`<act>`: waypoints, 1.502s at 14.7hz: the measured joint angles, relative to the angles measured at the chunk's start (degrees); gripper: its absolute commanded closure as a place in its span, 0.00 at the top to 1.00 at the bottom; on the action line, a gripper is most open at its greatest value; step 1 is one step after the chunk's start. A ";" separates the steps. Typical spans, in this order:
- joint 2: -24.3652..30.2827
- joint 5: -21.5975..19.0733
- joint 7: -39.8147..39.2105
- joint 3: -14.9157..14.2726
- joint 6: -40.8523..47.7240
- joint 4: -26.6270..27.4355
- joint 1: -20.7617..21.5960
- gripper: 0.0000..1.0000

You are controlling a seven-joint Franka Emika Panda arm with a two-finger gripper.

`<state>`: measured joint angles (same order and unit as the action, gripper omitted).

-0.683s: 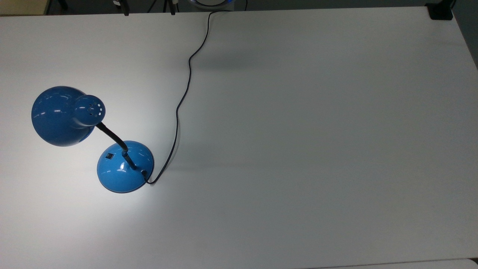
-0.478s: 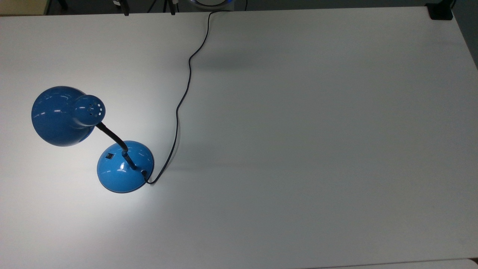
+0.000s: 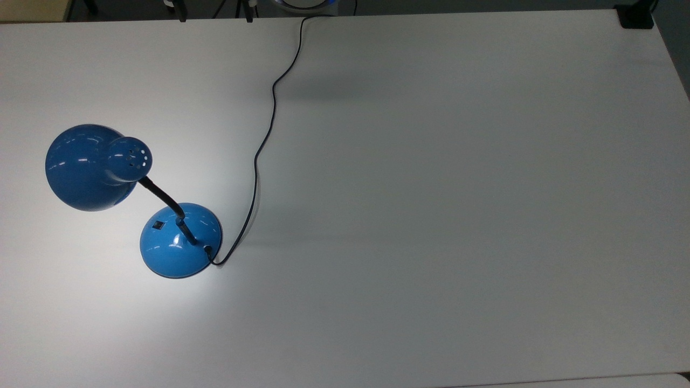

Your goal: Turn off the lamp

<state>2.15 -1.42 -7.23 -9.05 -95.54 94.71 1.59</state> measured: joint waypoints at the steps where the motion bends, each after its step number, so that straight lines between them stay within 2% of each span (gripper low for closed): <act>1: 0.00 0.00 0.15 -0.03 0.00 0.00 -0.01 1.00; 5: -0.03 0.00 -1.87 -0.30 0.00 0.04 -1.69 1.00; 9: -0.48 0.11 -19.67 -0.53 0.03 1.16 -7.49 1.00; 11: -1.05 0.19 -24.20 -0.65 -0.24 2.04 -11.00 1.00; 12: -1.61 0.19 -25.40 -0.69 -1.35 2.28 -12.70 0.90; 15: -4.23 0.19 -27.18 -0.78 -9.42 4.77 -16.44 0.29; 17: -7.47 -0.63 -27.13 -0.80 -17.20 7.50 -17.95 0.02; 18: -9.51 -2.93 -26.83 -0.80 -21.03 8.30 -18.57 0.00; 22: -16.48 -16.22 -26.68 -0.80 -32.14 8.48 -19.76 0.00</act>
<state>-14.32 -17.63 -33.91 -9.85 -127.68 103.19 -18.17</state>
